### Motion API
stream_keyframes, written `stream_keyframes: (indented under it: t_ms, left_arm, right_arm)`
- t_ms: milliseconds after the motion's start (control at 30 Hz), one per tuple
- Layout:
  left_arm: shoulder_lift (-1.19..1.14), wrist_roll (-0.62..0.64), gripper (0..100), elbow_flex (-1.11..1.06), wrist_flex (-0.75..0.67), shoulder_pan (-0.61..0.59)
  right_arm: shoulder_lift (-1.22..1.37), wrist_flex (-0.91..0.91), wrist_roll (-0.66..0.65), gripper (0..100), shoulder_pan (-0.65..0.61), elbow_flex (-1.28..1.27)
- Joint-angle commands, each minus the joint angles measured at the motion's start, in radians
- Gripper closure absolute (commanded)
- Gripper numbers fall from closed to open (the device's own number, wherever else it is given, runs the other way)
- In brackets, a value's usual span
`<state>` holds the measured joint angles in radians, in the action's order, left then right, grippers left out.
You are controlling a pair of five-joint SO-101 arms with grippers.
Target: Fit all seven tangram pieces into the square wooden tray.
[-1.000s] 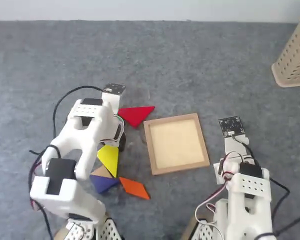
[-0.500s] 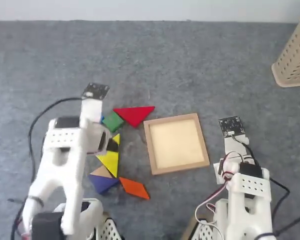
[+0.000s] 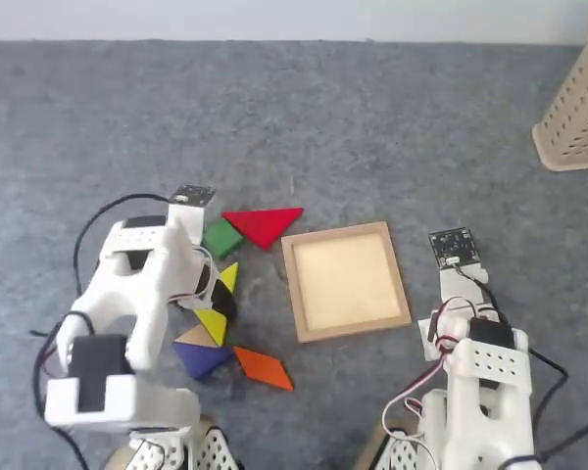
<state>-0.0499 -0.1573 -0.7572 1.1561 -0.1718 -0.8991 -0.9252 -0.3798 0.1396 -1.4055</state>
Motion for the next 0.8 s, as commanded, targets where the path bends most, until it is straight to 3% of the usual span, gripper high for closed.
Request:
stream_keyframes:
  t_ms: [0,333,767]
  left_arm:
    - [-0.057,0.02,71,0.036,-0.026,0.002]
    - [-0.048,0.074,73,0.074,-0.063,0.107]
    - [-0.058,-0.021,72,0.231,-0.058,0.101]
  right_arm:
    - [0.008,0.015,0.011,75.7,0.008,0.003]
    - [0.008,0.015,0.011,75.7,0.007,0.003]
    - [0.01,0.015,0.011,75.7,0.008,0.003]
